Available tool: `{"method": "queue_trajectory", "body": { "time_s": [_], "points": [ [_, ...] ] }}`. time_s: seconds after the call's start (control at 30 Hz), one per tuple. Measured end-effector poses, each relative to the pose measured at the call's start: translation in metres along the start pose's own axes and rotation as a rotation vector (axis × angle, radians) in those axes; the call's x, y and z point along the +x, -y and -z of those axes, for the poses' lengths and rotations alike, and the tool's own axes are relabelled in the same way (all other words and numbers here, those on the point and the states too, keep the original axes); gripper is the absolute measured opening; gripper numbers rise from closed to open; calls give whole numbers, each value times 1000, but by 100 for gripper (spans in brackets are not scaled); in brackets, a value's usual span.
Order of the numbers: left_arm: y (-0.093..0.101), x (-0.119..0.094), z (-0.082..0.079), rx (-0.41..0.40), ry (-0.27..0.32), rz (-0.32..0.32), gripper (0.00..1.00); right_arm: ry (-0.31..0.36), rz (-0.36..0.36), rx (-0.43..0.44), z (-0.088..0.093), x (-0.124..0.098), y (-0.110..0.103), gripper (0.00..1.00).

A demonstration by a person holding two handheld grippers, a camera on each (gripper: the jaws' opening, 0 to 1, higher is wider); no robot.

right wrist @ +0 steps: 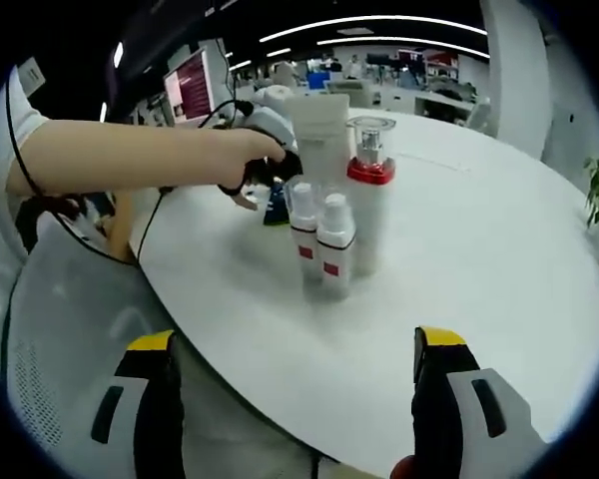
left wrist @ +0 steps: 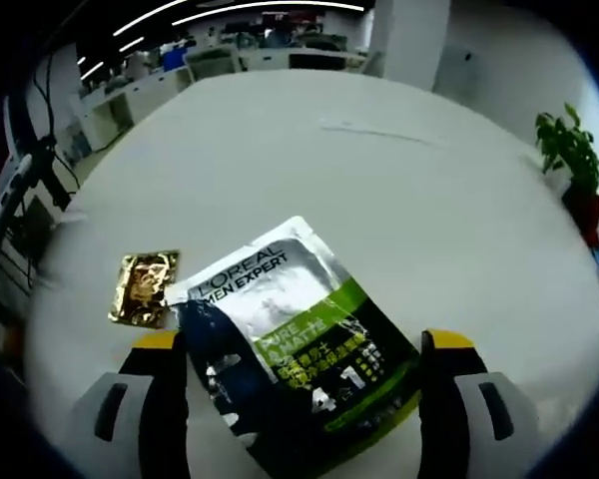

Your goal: Arrange the skincare products in the storage area until every visible bottle or jar stands upright without overlapping.

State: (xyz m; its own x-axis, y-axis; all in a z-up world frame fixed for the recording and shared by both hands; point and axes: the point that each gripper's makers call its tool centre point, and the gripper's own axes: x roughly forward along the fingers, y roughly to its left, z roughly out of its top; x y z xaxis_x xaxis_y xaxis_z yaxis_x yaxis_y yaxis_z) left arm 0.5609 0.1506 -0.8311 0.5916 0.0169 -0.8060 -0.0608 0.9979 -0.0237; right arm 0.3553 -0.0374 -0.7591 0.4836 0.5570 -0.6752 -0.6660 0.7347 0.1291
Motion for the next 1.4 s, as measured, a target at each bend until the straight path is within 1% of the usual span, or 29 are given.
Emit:
{"method": "queue_trajectory", "body": {
  "time_s": [0.07,0.1,0.27,0.4,0.5,0.57,0.63,0.7,0.83,0.93,0.97,1.0,1.1,1.17,1.27,1.3,1.37,1.4],
  "points": [
    [-1,1,1,37,-1,0,89,3,2,4,-1,0,1,96],
    [-1,1,1,22,4,3,90,4,3,5,0,0,1,96],
    [-4,2,-1,52,15,21,88,4,5,9,-1,0,1,96],
    [-8,-1,0,84,45,44,82,4,8,15,0,-1,2,96],
    [-12,-4,4,90,59,56,77,8,9,21,0,-1,2,96],
    [-16,0,1,103,81,65,73,9,11,21,0,-1,3,96],
    [-17,1,0,114,97,77,71,10,13,21,-1,-2,2,96],
    [-16,3,-2,132,113,92,65,8,17,18,-1,-2,3,96],
    [-16,7,-3,141,156,102,62,7,23,13,-1,-3,4,96],
    [-17,10,-3,156,163,112,58,5,22,12,0,-3,3,96],
    [-17,13,-3,164,169,117,56,6,23,13,-1,-3,4,96],
    [-15,13,-7,176,190,127,53,7,23,14,-1,-3,4,96],
    [-18,12,-9,178,197,125,44,6,22,14,0,-3,4,96],
    [-17,12,-8,182,202,130,42,6,21,13,0,-2,4,96],
    [-14,9,-6,195,211,141,34,4,21,10,0,-2,4,96],
    [-13,9,-7,195,216,147,27,4,21,10,0,-2,4,96],
    [-14,9,-9,178,227,167,10,2,21,9,1,-2,4,96],
    [-15,7,-7,113,230,183,8,0,22,7,1,-2,4,96]
  ]
}}
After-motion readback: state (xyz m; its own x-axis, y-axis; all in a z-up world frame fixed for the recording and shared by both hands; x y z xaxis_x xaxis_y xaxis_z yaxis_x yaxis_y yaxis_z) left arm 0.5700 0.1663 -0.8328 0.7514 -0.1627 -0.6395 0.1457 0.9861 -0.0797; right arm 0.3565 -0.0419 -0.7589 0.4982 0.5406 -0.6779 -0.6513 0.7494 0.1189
